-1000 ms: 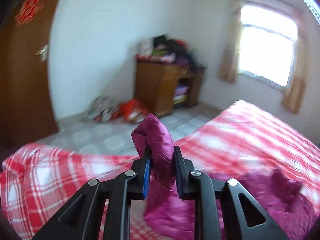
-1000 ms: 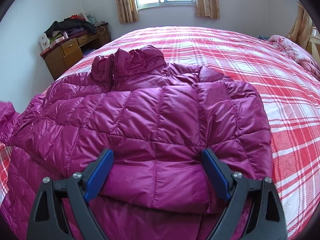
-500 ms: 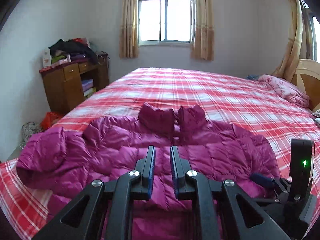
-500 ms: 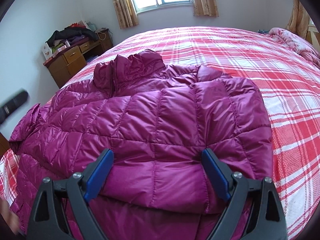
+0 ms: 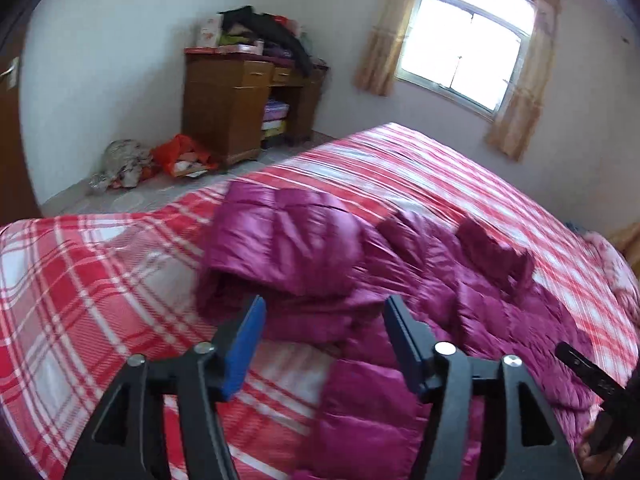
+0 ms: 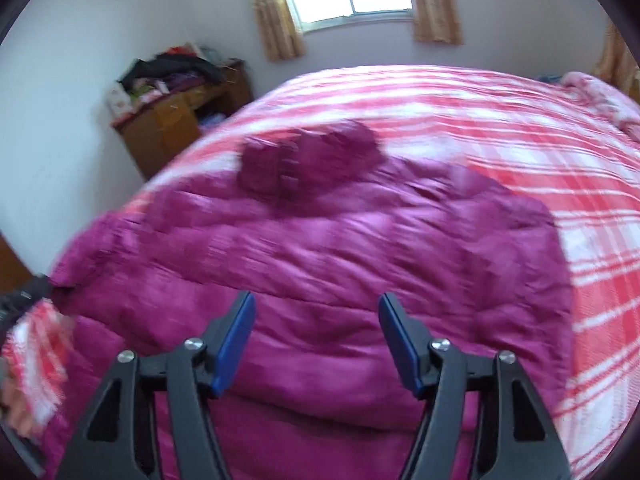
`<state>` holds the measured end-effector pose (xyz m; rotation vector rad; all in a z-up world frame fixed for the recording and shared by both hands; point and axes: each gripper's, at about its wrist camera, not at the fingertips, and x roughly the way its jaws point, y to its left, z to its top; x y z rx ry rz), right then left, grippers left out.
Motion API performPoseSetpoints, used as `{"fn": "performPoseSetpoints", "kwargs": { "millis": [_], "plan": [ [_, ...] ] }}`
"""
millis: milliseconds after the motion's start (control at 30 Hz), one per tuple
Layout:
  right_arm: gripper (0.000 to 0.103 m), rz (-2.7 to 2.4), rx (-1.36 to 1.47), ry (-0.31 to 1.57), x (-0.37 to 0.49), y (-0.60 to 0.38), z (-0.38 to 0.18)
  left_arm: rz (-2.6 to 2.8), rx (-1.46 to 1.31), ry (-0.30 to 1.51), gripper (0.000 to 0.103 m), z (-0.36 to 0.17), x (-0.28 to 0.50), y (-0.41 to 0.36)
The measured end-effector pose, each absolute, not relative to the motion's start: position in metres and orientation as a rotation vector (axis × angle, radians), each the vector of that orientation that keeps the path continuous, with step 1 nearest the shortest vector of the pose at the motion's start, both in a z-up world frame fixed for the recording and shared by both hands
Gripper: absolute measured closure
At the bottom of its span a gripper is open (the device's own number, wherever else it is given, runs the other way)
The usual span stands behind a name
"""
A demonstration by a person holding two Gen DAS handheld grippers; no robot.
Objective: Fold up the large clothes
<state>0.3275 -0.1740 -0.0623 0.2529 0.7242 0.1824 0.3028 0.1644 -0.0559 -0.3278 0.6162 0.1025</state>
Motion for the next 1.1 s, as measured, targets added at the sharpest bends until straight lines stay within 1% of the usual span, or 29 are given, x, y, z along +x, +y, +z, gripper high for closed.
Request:
{"fn": "performPoseSetpoints", "kwargs": {
  "millis": [100, 167, 300, 433, 500, 567, 600, 633, 667, 733, 833, 967, 1100],
  "plan": [
    [0.035, 0.34, 0.247, 0.719, 0.354, -0.112, -0.045, 0.215, -0.395, 0.563, 0.035, -0.057, 0.297, 0.205],
    [0.035, 0.422, 0.259, 0.738, 0.373, -0.075, -0.043, 0.277, -0.403, 0.532, 0.035, -0.058, 0.294, 0.22],
    [0.035, 0.527, 0.246, 0.825, 0.42, 0.0, -0.059, 0.334, -0.466, 0.485, 0.035, -0.066, 0.287, 0.237],
    [0.036, 0.537, 0.185, 0.875, 0.448, 0.049, -0.078, 0.392, -0.449, 0.451, 0.035, -0.067, 0.281, 0.242],
    [0.044, 0.564, 0.167, 0.906, 0.454, 0.064, -0.087, 0.389, -0.458, 0.443, 0.035, -0.069, 0.281, 0.242],
    [0.079, 0.578, 0.124, 0.925, 0.455, 0.071, -0.094, 0.383, -0.47, 0.447, 0.035, -0.071, 0.282, 0.244],
    [0.081, 0.581, 0.106, 0.909, 0.451, 0.073, -0.093, 0.383, -0.474, 0.452, 0.035, -0.073, 0.283, 0.245],
    [0.086, 0.591, 0.093, 0.883, 0.445, 0.072, -0.088, 0.379, -0.479, 0.458, 0.035, -0.075, 0.284, 0.246],
    [0.088, 0.6, 0.083, 0.863, 0.44, 0.071, -0.082, 0.373, -0.483, 0.465, 0.035, -0.077, 0.285, 0.246],
    [0.089, 0.626, 0.089, 0.811, 0.426, 0.066, -0.064, 0.367, -0.485, 0.468, 0.035, -0.078, 0.286, 0.246],
    [0.089, 0.647, 0.094, 0.709, 0.403, 0.046, -0.026, 0.374, -0.477, 0.458, 0.035, -0.078, 0.283, 0.243],
    [0.09, 0.613, 0.091, 0.628, 0.379, 0.005, 0.014, 0.368, -0.431, 0.457, 0.035, -0.075, 0.284, 0.234],
    [0.09, 0.533, 0.124, 0.598, 0.352, -0.06, 0.029, 0.364, -0.38, 0.452, 0.035, -0.069, 0.285, 0.223]
  ]
}}
